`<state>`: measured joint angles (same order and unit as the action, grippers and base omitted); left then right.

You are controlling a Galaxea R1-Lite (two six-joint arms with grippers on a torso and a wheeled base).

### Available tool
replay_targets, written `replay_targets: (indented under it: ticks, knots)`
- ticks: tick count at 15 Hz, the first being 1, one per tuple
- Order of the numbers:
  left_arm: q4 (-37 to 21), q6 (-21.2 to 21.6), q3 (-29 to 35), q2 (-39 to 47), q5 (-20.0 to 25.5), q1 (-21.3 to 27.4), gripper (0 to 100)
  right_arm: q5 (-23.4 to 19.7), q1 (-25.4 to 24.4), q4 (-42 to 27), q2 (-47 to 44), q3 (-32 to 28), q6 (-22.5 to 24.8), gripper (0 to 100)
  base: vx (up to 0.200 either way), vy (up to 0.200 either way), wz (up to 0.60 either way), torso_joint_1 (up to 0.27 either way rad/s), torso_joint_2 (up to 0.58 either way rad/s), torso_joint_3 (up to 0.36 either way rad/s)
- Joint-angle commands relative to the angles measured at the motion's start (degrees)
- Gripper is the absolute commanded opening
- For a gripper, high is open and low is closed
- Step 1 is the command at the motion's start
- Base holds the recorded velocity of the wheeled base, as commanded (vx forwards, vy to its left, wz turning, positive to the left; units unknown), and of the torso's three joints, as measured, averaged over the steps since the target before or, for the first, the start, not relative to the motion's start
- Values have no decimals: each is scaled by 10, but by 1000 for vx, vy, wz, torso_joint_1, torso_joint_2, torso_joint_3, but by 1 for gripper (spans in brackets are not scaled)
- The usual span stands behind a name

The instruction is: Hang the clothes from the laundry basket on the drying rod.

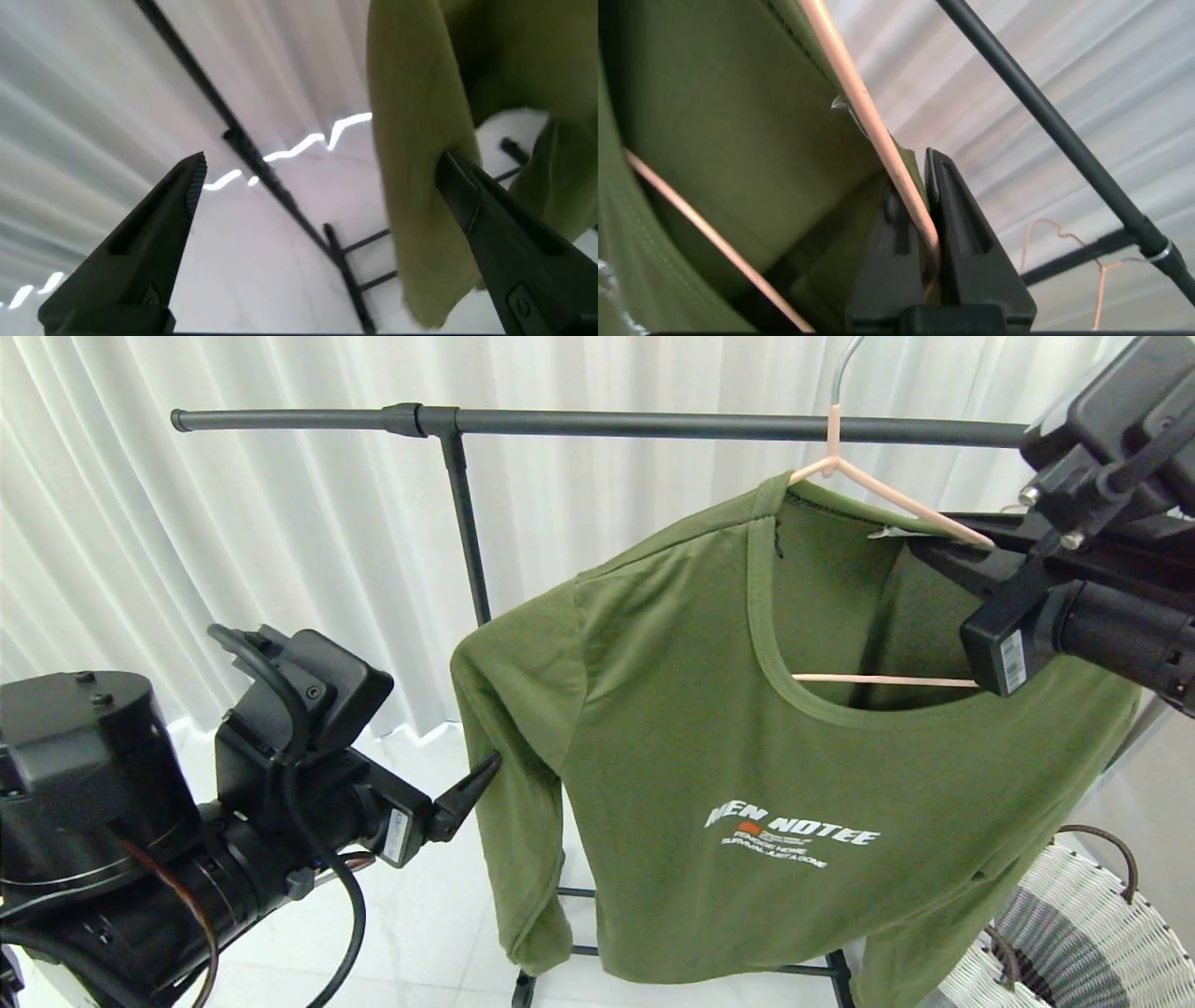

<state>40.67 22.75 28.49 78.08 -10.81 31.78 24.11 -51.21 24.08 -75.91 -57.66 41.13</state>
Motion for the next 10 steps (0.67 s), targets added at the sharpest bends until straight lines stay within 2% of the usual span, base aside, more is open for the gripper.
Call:
replay_targets:
  ticks: [1, 4, 10]
  knots:
    - [0, -2, -1, 8, 4, -5, 0, 1, -8, 0, 1, 1, 0, 0, 0, 0, 0, 0, 0, 0]
    - [0, -2, -4, 7, -1, -7, 0, 1, -10, 0, 1, 0, 1, 0, 0, 0, 0, 0, 0, 0]
    - [0, -2, -57, -22, -24, -92, 0, 6, -3, -1, 15, 2, 0, 0, 0, 0, 0, 0, 0, 0]
